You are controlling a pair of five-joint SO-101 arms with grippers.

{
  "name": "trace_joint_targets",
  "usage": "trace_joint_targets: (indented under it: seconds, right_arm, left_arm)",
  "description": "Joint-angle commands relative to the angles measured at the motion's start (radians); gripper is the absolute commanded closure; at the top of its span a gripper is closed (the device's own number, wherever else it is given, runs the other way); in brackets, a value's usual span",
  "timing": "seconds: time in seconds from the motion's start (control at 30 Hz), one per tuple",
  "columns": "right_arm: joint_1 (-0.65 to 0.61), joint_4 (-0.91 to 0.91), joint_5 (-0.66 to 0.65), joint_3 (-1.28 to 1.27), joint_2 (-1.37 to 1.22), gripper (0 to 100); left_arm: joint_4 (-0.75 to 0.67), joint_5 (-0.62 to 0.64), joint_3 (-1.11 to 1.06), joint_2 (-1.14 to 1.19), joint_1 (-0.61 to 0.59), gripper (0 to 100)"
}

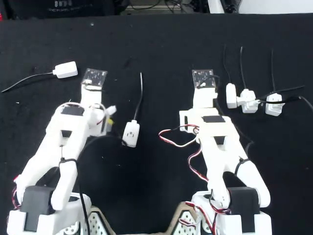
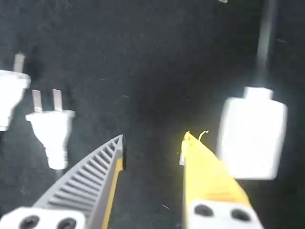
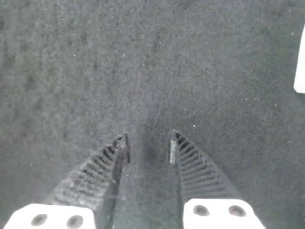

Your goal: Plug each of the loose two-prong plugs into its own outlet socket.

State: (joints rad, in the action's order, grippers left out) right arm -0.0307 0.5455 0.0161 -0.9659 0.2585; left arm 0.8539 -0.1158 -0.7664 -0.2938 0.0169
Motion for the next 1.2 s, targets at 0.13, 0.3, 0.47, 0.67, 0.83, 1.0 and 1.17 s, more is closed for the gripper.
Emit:
trace_joint_targets:
  seconds: [0.13,0.3,0.47,0.67,0.83,1.0,1.17]
  right_arm:
    - [0.015,-0.015,0.006,0.044,0.051,86.8]
    - [0.015,-0.015,0.006,0.044,0.051,86.8]
    - [0.015,-0.015,0.006,0.044,0.051,86.8]
    - [0.015,-0.015,0.005,0.044,0.051,86.8]
    - [0.015,-0.015,0.005,0.044,0.051,86.8]
    - [0.015,-0.015,0.005,0.044,0.051,86.8]
    - [0.015,-0.015,0.005,0.044,0.051,86.8]
  left_arm:
    - [0.141,0.167,0.156,-0.023,0.18,80]
    - [0.02,0.238,0.054,-0.023,0.179,80]
    - [0.0,0.276,0.008,-0.025,0.194,80]
    - [0.0,0.278,0.008,-0.025,0.2,80]
    - [0.0,0.278,0.005,-0.025,0.202,80]
    - [-0.005,0.278,-0.012,-0.025,0.202,80]
    - [-0.006,0.273,-0.015,-0.025,0.196,80]
